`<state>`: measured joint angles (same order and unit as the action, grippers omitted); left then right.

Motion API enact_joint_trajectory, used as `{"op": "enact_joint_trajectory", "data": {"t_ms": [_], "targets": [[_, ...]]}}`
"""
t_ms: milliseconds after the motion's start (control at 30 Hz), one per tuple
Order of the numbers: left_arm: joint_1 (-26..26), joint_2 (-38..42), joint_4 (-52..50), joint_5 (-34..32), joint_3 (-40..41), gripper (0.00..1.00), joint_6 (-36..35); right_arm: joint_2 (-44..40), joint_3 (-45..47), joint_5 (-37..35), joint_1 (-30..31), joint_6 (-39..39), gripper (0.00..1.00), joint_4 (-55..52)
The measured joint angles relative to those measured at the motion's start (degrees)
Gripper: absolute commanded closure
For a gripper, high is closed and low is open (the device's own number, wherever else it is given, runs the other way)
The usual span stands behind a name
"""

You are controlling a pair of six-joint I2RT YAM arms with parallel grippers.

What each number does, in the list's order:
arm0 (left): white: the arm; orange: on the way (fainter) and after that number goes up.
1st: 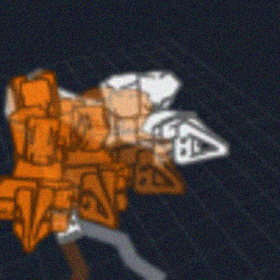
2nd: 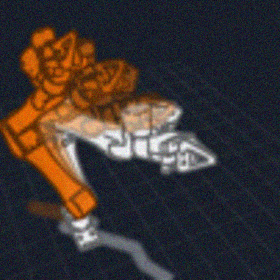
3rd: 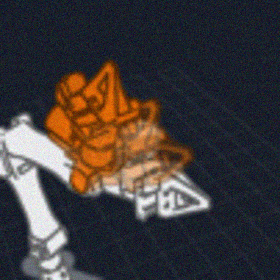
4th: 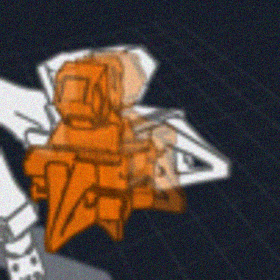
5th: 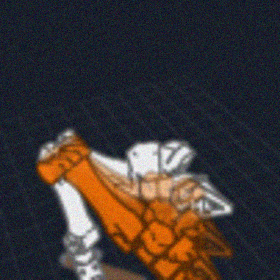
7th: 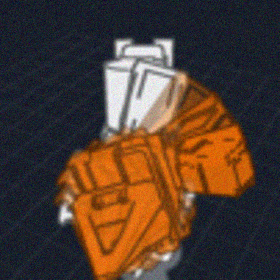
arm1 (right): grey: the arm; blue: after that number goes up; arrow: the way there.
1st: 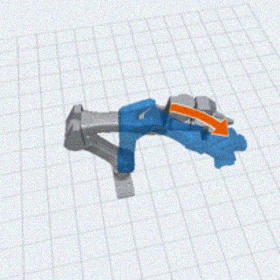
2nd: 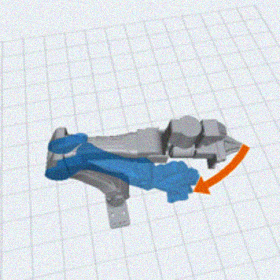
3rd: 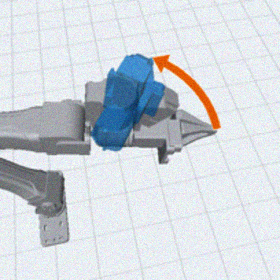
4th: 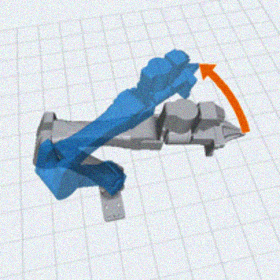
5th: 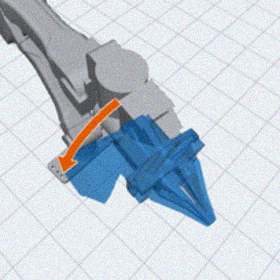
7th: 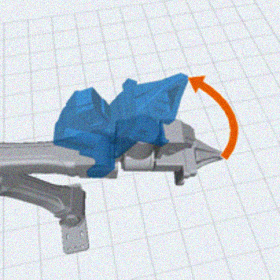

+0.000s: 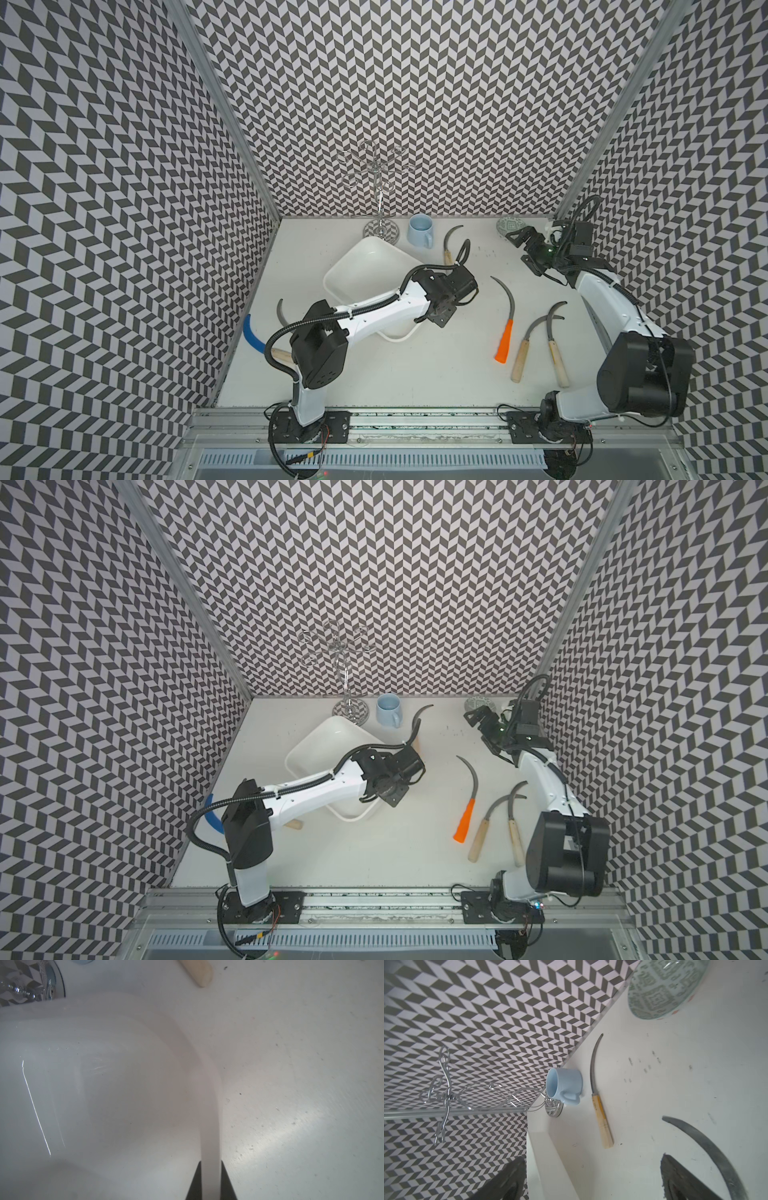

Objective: Put small sickles into storage boxes
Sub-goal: Place the storage box at the center of the board.

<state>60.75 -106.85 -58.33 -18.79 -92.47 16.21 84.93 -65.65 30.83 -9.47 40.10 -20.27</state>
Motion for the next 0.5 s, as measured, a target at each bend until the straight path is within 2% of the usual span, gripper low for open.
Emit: {"op": "enact_joint_trajectory", "data": {"t_ms": [167, 500], "targets": [[7.04, 0.61, -0.02, -0.09, 2.12, 1.0, 0.42, 0.37, 0.92, 1.42, -3.93, -1.62, 0.0, -2.08], [18.29, -1.66, -0.07, 0.02, 6.64, 1.0, 3.41, -0.35, 4.96, 4.17, -4.92, -1.53, 0.0, -1.92]]}}
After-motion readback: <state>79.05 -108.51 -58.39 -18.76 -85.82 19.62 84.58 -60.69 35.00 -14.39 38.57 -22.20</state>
